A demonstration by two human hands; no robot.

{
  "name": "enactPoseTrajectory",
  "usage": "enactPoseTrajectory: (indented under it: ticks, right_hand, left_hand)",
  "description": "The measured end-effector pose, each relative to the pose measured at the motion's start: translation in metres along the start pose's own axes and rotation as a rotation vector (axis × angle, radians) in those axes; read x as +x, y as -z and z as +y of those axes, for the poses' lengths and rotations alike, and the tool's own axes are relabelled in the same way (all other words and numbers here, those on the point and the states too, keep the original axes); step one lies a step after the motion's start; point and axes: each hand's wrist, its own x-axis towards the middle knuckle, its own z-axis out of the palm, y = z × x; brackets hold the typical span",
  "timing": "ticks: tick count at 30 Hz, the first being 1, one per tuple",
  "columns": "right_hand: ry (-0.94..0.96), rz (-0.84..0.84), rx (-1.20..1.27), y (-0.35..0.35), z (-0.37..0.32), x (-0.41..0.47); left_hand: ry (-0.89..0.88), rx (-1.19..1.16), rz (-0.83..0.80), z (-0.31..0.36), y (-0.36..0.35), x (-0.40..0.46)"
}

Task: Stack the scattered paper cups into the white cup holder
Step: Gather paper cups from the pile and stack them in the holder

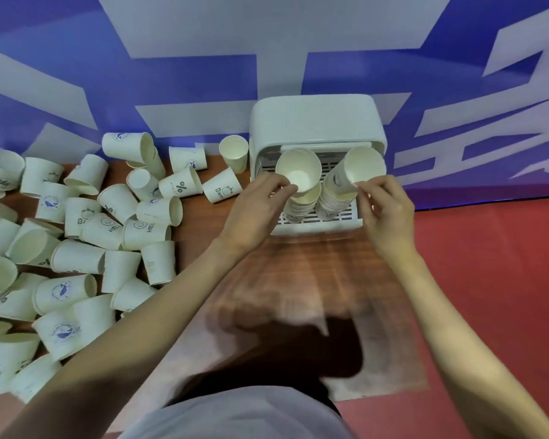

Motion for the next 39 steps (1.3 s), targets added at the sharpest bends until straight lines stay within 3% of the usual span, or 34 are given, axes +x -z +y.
enactPoseTrajectory:
  ticks: [7,18,24,29,35,39]
  right_hand:
    - [-0.011,-0.085,-0.018,-0.023,0.020,-0.009]
    - [-0.162,-0.426,-0.201,-0.046,0.035,-0.003]
    - [-0.213,-0.408,-0.164,-0.046,0.012,-0.003]
    - [-0.014,-0.399,0.026,-0.056,-0.034,-0.014]
    - [0.015,-0.648,0.087,-0.112,-0.084,-0.013]
    - [-0.012,-0.657,0.075,-0.162,-0.110,0.007]
  left_hand:
    - [-0.014,0.012,-0.151,-0.004,-0.016,0.006]
    - [0.050,0.030,-0.448,-0.014,-0.044,0.011]
    - [0.111,-0.034,-0.328,-0.015,-0.040,0.003]
    - [0.337,-0.112,-0.177,-0.034,-0.013,-0.044]
    - [0.575,-0.015,-0.203,-0.085,0.018,-0.114]
    - [0.614,0.112,-0.306,-0.127,0.033,-0.130]
